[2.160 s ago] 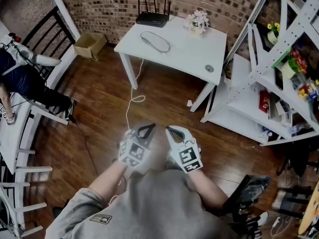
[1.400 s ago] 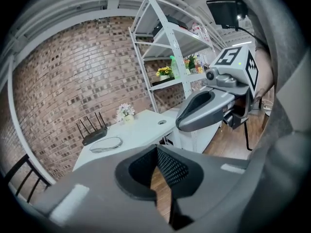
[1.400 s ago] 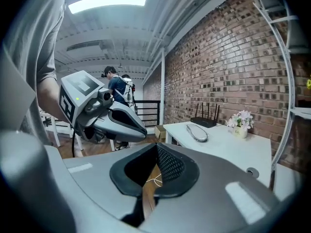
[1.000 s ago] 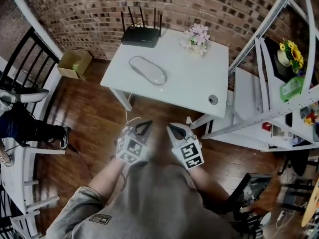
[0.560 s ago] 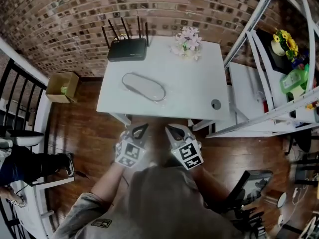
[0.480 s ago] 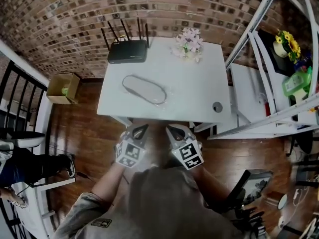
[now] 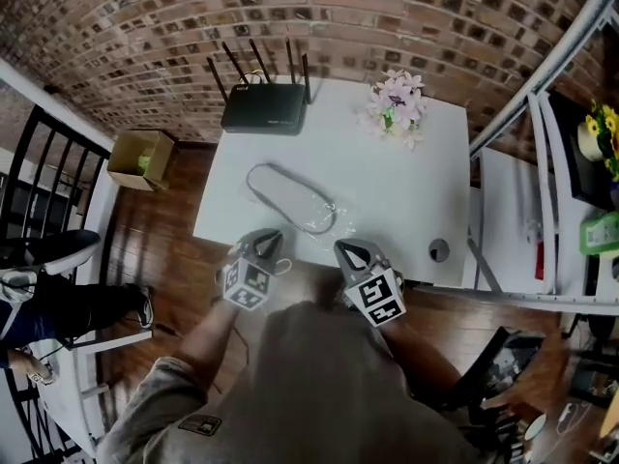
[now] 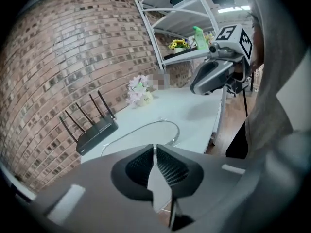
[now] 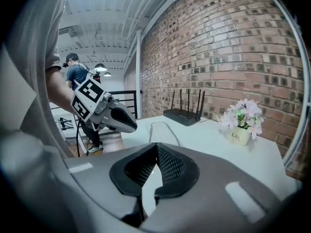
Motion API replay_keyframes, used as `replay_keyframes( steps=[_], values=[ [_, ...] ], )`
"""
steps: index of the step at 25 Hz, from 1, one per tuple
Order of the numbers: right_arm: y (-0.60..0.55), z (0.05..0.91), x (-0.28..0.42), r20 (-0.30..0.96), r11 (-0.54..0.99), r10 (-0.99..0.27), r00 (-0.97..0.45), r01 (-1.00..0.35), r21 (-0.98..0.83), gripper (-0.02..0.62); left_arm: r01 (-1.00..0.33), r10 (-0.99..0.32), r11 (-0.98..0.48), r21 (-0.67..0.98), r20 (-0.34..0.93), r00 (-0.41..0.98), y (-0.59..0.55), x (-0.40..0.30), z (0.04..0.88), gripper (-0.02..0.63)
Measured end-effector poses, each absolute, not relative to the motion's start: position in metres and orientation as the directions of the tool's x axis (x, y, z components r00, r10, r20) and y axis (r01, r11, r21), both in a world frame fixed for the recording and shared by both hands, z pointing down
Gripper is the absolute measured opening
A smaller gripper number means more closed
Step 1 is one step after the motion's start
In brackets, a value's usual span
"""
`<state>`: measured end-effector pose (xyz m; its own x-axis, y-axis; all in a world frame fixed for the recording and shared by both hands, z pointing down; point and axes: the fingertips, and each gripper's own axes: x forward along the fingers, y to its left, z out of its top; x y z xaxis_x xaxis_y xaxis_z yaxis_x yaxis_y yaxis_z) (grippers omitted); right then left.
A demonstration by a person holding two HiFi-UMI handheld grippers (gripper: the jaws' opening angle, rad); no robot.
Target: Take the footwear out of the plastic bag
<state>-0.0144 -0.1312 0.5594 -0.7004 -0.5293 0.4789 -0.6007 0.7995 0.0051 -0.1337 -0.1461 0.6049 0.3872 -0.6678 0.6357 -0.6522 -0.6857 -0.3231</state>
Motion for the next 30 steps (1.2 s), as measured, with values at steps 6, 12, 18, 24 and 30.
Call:
replay_keyframes(
  steps=[6, 12, 18, 24, 30],
  values=[
    [-0.158, 0.57, -0.011, 0.504, 0.808, -0.5, -0.704, -0.589, -0.02, 0.014, -0.578, -0.608, -0.737, -0.35, 0.717, 0.341, -0.17, -0.145, 0.634, 0.069],
    [-0.175, 0.576, -0.004, 0.538, 0.758, -0.538, -0.649, -0.651, -0.027, 0.014, -0.377, -0.541, -0.827, -0.417, 0.772, 0.333, -0.188, -0.152, 0.655, 0.129],
    [-0.185, 0.578, 0.0, 0.565, 0.688, -0.588, -0.579, -0.725, -0.027, 0.014, -0.185, -0.476, -0.879, -0.439, 0.804, 0.357, -0.2, -0.15, 0.668, 0.132],
    [-0.183, 0.594, 0.02, 0.597, 0.631, -0.612, -0.518, -0.775, -0.026, 0.014, -0.157, -0.458, -0.888, -0.433, 0.797, 0.394, -0.202, -0.145, 0.667, 0.072],
    [-0.183, 0.613, 0.032, 0.635, 0.624, -0.593, -0.496, -0.781, -0.027, 0.014, -0.176, -0.481, -0.875, -0.451, 0.769, 0.42, -0.202, -0.143, 0.653, 0.003]
  ],
)
